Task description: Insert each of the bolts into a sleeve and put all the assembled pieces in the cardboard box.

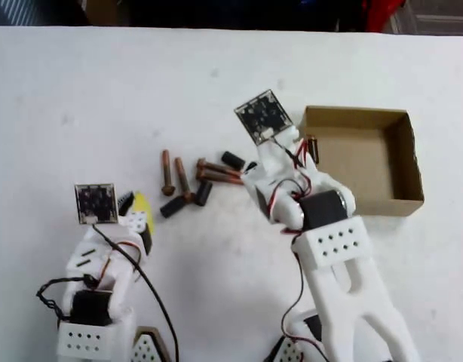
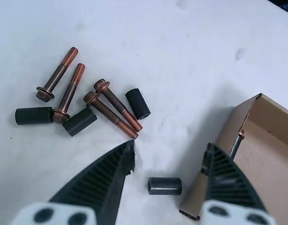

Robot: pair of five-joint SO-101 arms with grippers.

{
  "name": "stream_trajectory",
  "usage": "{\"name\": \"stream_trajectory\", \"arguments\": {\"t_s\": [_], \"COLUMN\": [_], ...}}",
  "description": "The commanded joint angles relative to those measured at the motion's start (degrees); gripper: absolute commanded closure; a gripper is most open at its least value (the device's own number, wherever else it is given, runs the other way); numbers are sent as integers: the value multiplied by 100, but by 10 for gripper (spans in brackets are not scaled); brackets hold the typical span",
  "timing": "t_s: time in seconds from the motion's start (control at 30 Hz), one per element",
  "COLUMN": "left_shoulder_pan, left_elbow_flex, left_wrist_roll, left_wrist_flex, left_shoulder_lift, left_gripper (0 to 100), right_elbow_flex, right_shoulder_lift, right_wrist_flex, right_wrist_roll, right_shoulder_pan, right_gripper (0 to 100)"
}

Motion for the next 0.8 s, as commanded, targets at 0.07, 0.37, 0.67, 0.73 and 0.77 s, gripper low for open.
{"name": "stream_trajectory", "arguments": {"t_s": [0.07, 0.37, 0.67, 0.73, 0.77], "left_shoulder_pan": [-66, -66, -66, -66, -66], "left_elbow_flex": [0, 0, 0, 0, 0], "left_wrist_roll": [-35, -35, -35, -35, -35], "left_wrist_flex": [105, 211, 211, 211, 211], "left_shoulder_lift": [-57, -57, -57, -57, -57], "left_gripper": [928, 928, 928, 928, 928], "right_elbow_flex": [-1275, -2180, -3130, -3314, -3376], "right_shoulder_lift": [971, 2800, 4048, 4277, 4365], "right_wrist_flex": [523, 629, 673, 673, 673], "right_wrist_roll": [114, 1565, 2611, 2760, 2804], "right_shoulder_pan": [-22, -13, 224, 224, 224], "right_gripper": [779, 779, 779, 779, 779]}}
